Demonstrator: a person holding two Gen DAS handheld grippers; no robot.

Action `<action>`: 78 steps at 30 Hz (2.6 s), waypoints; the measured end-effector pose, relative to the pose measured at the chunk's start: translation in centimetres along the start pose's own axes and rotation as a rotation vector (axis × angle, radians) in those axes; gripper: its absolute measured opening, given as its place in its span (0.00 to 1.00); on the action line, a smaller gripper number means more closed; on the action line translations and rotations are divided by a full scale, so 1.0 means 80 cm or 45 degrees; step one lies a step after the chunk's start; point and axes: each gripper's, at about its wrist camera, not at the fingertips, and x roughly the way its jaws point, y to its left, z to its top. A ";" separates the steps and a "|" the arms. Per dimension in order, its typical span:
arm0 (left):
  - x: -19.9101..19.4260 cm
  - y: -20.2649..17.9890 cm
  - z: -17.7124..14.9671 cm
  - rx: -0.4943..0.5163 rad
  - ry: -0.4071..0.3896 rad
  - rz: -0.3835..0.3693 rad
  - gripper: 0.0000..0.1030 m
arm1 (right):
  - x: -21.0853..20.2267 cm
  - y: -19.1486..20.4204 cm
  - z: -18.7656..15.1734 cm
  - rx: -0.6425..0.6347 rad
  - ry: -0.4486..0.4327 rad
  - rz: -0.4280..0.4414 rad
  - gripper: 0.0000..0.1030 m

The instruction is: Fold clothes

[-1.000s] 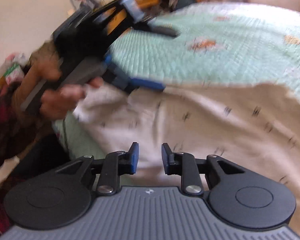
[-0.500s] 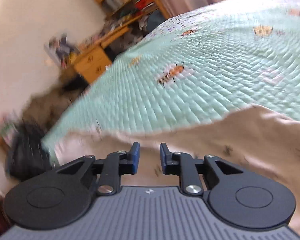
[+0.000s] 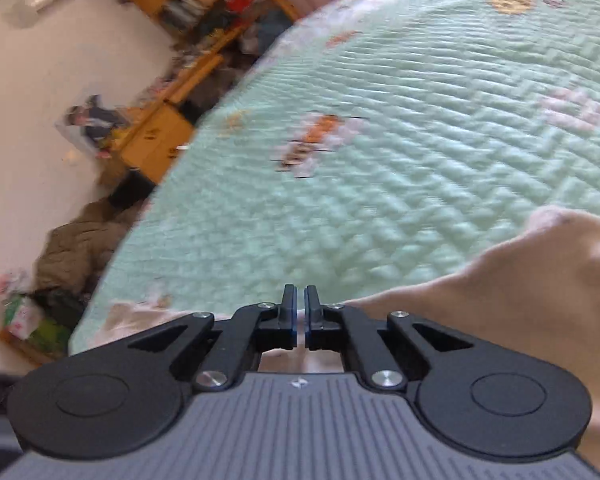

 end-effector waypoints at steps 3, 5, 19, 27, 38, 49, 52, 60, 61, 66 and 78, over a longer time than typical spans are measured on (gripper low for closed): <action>-0.001 -0.001 -0.003 0.010 -0.003 0.002 0.99 | 0.020 0.001 0.000 -0.070 0.059 -0.055 0.00; -0.001 -0.001 -0.005 0.020 -0.011 0.003 0.99 | 0.027 0.001 0.002 -0.112 0.046 -0.105 0.00; -0.002 -0.006 -0.013 0.069 -0.030 0.025 0.99 | 0.044 0.005 -0.001 -0.074 0.132 -0.020 0.00; -0.003 -0.003 -0.010 0.047 -0.024 0.009 0.99 | -0.011 -0.003 -0.007 -0.010 -0.120 -0.079 0.13; 0.000 -0.002 -0.005 0.013 -0.014 0.019 0.99 | -0.204 -0.111 -0.082 0.112 -0.311 -0.336 0.38; 0.001 -0.005 -0.001 -0.010 -0.007 0.046 0.99 | -0.287 -0.177 -0.115 0.377 -0.577 -0.077 0.49; 0.003 -0.008 -0.003 0.004 -0.016 0.068 0.99 | -0.292 -0.184 -0.135 0.412 -0.541 -0.100 0.51; -0.006 -0.025 -0.009 -0.016 -0.075 0.117 0.99 | -0.297 -0.178 -0.151 0.456 -0.552 -0.160 0.52; -0.009 -0.030 -0.010 -0.005 -0.093 0.110 0.99 | -0.298 -0.170 -0.151 0.443 -0.557 -0.148 0.54; -0.014 -0.049 -0.016 0.138 -0.104 0.265 0.99 | -0.281 -0.124 -0.158 0.311 -0.484 -0.003 0.57; 0.001 -0.069 -0.022 0.437 -0.038 0.683 0.99 | -0.191 0.006 -0.148 -0.310 -0.169 -0.336 0.68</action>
